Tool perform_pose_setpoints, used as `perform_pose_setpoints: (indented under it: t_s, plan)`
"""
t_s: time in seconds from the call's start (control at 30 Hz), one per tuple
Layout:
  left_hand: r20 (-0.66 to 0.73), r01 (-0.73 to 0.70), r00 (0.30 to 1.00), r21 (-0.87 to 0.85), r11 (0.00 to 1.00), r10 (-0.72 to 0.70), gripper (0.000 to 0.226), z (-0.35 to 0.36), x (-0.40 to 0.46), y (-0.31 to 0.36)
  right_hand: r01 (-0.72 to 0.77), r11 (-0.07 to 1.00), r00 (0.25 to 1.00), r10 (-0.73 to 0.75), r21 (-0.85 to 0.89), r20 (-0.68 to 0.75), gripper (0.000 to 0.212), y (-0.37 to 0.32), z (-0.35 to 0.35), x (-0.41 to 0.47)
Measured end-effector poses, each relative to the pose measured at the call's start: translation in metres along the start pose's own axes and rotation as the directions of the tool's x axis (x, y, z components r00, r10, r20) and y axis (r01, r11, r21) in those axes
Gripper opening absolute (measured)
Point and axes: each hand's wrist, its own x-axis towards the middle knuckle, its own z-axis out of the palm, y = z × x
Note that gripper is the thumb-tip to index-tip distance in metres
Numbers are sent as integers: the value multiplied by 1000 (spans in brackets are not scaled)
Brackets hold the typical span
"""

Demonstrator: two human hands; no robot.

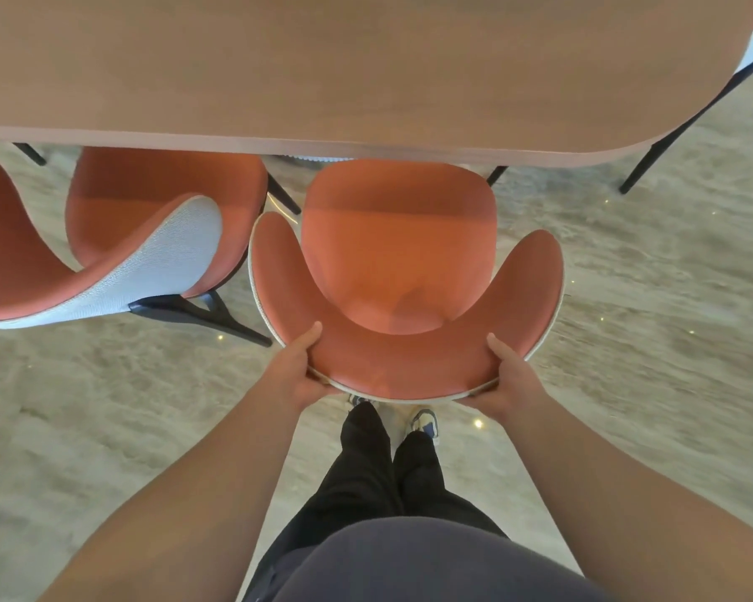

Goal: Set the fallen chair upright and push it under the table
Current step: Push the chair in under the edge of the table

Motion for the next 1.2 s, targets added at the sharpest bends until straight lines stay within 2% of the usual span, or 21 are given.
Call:
perform_pose_setpoints:
  t_s: [0.1, 0.2, 0.3, 0.4, 0.53, 0.67, 0.83, 1.0, 1.2]
  plan:
    - [-14, -16, 1000, 33, 999, 16, 55, 0, 1, -4, 10, 1000, 1000, -10, -21, 4, 41, 1, 0, 0]
    - [29, -64, 998, 33, 997, 63, 67, -2, -1, -18, 35, 999, 999, -35, -3, -5, 45, 7, -2, 0]
    - [97, -32, 995, -71, 997, 39, 73, -3, -2, -42, 39, 998, 999, -41, 49, 26, 37, 23, -2, -2]
    - [91, -2, 996, -114, 994, 13, 68, 5, 0, -54, 14, 994, 998, -21, 104, 63, 48, 38, 0, 0]
    - [3, -42, 999, -70, 997, 42, 55, 5, 8, -54, 32, 998, 999, -32, 60, -8, 52, 38, 6, 2]
    - [-41, -57, 998, -33, 998, 56, 56, 4, 8, -54, 40, 998, 998, -38, 39, -41, 53, 38, 6, 5]
    - [-42, -104, 994, -64, 992, 102, 51, 7, 10, -50, 82, 995, 996, -80, 59, -33, 51, 34, 6, 8]
    - [-51, -137, 990, -62, 989, 134, 37, 23, 11, -31, 105, 990, 994, -104, 90, -15, 46, 21, 19, 8]
    - [-19, -165, 986, -37, 986, 165, 42, 45, 15, -4, 129, 987, 991, -132, 97, 18, 49, 0, 45, 14]
